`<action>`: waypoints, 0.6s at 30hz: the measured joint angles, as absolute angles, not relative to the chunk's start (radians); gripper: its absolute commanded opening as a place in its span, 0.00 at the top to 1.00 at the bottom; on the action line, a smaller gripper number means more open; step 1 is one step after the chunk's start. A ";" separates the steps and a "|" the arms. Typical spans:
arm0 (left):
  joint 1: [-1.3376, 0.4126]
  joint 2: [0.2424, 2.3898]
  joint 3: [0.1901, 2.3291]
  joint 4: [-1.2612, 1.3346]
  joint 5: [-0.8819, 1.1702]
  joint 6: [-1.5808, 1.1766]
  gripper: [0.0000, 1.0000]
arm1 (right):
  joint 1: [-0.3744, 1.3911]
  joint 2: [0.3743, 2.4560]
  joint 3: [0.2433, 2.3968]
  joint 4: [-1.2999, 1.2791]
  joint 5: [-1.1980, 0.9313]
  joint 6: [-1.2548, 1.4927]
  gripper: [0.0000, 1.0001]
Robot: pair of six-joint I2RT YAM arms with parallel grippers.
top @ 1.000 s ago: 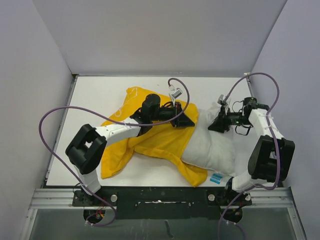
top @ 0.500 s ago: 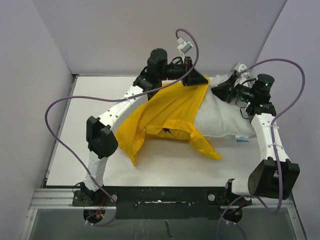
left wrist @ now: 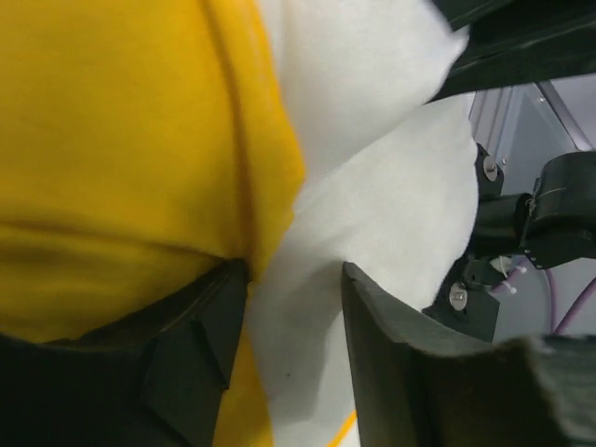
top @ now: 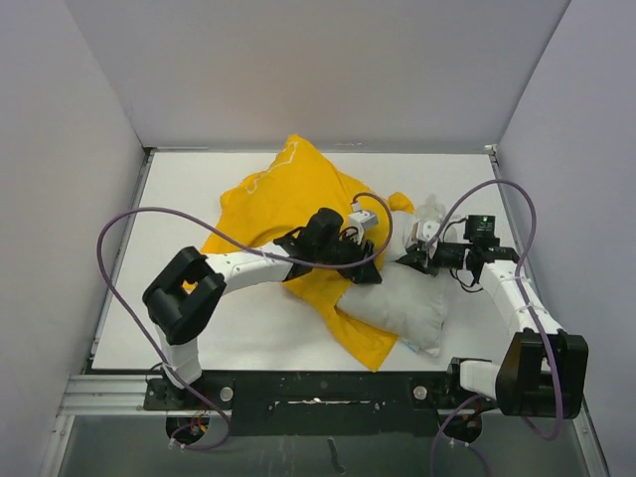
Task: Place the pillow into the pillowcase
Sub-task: Stuff the pillow into the pillowcase.
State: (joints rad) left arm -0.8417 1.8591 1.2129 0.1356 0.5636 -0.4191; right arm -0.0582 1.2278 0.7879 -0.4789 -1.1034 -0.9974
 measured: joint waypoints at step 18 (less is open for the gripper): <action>-0.856 1.617 1.686 -0.324 0.091 -0.239 0.31 | 0.060 1.075 0.728 -0.590 -1.076 -1.336 1.00</action>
